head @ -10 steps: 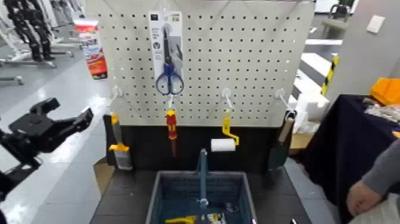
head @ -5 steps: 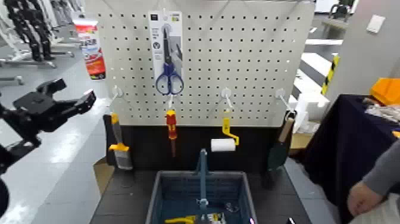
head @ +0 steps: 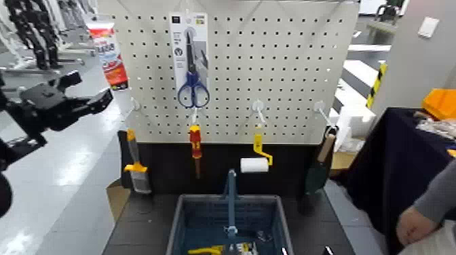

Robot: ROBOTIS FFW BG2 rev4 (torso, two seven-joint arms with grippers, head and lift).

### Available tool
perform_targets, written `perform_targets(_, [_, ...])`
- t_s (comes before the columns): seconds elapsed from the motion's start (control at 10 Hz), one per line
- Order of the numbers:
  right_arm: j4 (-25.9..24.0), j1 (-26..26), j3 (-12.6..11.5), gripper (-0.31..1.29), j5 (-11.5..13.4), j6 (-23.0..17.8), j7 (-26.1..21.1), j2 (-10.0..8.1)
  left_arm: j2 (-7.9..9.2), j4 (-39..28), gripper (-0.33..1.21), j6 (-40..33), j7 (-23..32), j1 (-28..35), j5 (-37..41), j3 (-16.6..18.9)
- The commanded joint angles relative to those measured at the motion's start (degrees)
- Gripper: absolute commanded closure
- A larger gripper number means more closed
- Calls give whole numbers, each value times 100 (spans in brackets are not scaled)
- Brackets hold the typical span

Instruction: Put the red glue tube into the crate.

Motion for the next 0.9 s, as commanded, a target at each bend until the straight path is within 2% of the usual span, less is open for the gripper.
perform_targets(0.1, [30,-54,27,16,-46,9,30,-16,222,470,17,17,-246,-445,42,-139])
perform_targets(0.3, [56,-89,36,16,-82,9,101,-33,398,821,17,26,-448,-788,86,-350])
perform_targets(0.6, [100,-133,18,16,-117,9,189,-33,556,1331,23,-9,-633,-1149,209,-623])
perform_targets(0.7, [127,-150,9,16,-134,9,224,-16,600,1419,35,9,-686,-1228,226,-693])
perform_targets(0.9, [162,-159,-43,17,-134,18,356,55,662,1612,71,79,-818,-1368,305,-763])
